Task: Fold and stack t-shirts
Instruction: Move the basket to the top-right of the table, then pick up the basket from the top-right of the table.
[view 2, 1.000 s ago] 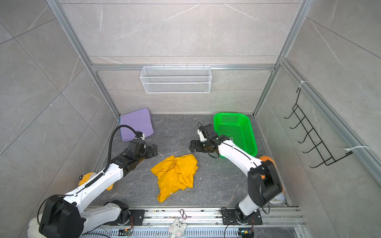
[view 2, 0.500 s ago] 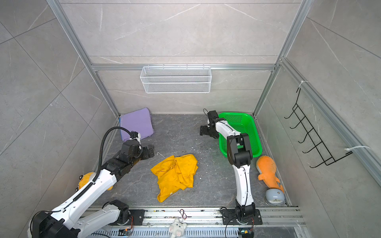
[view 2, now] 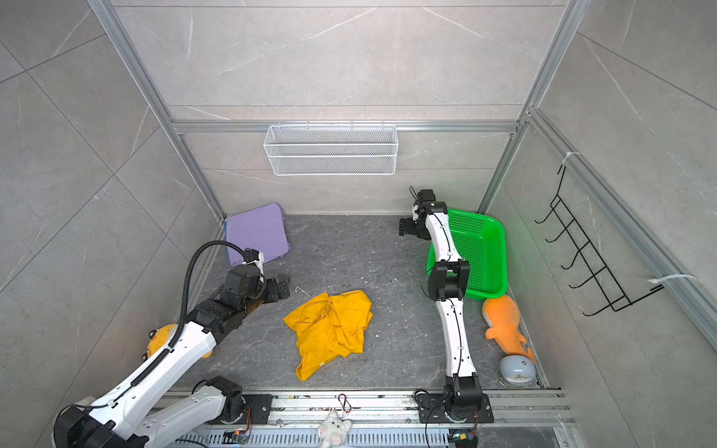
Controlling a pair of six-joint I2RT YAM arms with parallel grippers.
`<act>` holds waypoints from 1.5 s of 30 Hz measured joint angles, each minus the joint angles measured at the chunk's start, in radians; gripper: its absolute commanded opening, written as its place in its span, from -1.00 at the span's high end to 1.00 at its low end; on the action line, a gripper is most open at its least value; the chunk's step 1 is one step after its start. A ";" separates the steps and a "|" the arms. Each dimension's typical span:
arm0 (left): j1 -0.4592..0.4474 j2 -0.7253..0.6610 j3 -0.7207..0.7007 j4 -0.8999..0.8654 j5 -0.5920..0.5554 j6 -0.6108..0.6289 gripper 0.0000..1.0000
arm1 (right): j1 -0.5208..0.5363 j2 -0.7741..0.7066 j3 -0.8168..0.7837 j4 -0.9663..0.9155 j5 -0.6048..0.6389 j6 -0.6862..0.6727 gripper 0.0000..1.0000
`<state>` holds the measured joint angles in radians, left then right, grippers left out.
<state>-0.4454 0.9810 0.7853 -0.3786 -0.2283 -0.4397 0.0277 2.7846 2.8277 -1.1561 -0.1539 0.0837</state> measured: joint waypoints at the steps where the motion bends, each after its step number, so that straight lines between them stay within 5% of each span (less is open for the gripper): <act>1: 0.000 0.001 0.003 0.002 0.000 0.000 -1.00 | -0.008 -0.024 -0.046 0.000 -0.007 -0.006 -0.98; 5: 0.000 0.018 0.007 0.013 0.003 -0.003 -1.00 | 0.001 -0.179 -0.290 0.025 -0.049 -0.033 -0.98; 13: 0.000 0.045 0.007 0.043 0.005 -0.002 -1.00 | 0.117 -0.719 -1.047 0.325 -0.143 0.006 -0.97; 19: 0.000 0.042 0.005 0.059 0.005 -0.002 -1.00 | 0.066 -0.878 -1.333 0.429 -0.093 0.026 -0.98; 27: 0.000 -0.019 -0.054 0.093 0.006 -0.002 -1.00 | 0.005 -0.962 -1.435 0.456 0.037 0.039 -0.98; 37: 0.000 -0.014 -0.066 0.095 0.063 0.010 -1.00 | 0.060 -1.200 -1.364 0.555 -0.249 0.028 -0.97; 45: 0.000 0.013 -0.035 0.071 0.129 0.026 -1.00 | 0.229 -1.217 -1.303 0.499 -0.275 0.008 -0.98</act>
<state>-0.4454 0.9939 0.7502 -0.3080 -0.0998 -0.4137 0.2565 1.5681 1.5249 -0.6571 -0.4286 0.0921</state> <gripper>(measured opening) 0.998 0.988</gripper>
